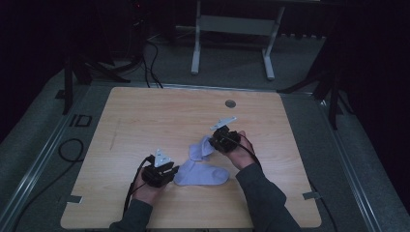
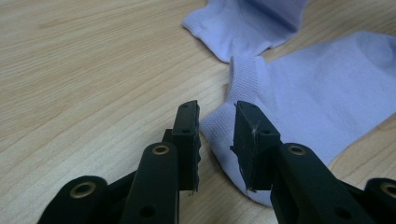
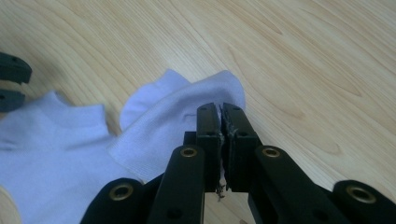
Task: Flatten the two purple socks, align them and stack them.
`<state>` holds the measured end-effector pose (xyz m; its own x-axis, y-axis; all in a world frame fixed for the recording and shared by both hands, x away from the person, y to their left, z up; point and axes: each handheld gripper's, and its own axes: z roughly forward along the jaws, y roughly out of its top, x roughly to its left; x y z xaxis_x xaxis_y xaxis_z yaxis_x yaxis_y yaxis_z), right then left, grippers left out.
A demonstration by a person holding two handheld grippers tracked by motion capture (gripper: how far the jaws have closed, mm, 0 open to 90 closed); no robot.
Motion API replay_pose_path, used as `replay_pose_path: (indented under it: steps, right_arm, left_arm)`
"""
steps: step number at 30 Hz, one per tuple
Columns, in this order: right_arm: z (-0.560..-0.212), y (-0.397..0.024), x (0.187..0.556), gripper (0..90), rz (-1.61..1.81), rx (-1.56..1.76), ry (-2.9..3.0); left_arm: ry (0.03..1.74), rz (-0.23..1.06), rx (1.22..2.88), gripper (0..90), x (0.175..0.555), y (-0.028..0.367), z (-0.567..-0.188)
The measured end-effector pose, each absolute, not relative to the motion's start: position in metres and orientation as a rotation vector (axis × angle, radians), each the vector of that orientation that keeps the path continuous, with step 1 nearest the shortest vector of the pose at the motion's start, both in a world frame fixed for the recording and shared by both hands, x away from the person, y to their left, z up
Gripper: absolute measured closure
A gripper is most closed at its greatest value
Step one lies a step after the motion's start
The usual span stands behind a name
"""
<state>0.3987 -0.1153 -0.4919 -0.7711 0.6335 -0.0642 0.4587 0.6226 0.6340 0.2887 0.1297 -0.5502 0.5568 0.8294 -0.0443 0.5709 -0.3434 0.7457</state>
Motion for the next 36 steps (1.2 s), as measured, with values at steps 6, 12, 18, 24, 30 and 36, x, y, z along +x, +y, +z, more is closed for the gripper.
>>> replay_pose_path:
  steps: [6, 12, 18, 24, 30, 36]
  right_arm:
    - [-0.492, -0.127, 0.399, 86.1, 0.868, 0.908, 2.559]
    - [-0.496, -0.139, 0.399, 85.9, 0.836, 0.940, 2.551]
    - [-0.503, -0.151, 0.400, 85.8, 0.810, 0.977, 2.555]
    - [-0.511, -0.161, 0.400, 85.5, 0.765, 1.002, 2.552]
    - [-0.517, -0.169, 0.400, 85.3, 0.742, 1.026, 2.553]
    - [-0.522, -0.173, 0.401, 85.1, 0.709, 1.036, 2.551]
  left_arm:
    - [1.125, 0.452, 2.056, 69.7, 0.289, 0.129, -0.550]
    - [1.126, 0.453, 2.054, 69.7, 0.288, 0.130, -0.550]
    - [1.125, 0.463, 2.050, 69.7, 0.288, 0.130, -0.549]
    - [1.123, 0.466, 2.052, 69.7, 0.288, 0.130, -0.549]
    - [1.123, 0.468, 2.051, 69.6, 0.288, 0.130, -0.549]
    - [1.123, 0.470, 2.052, 69.6, 0.288, 0.130, -0.549]
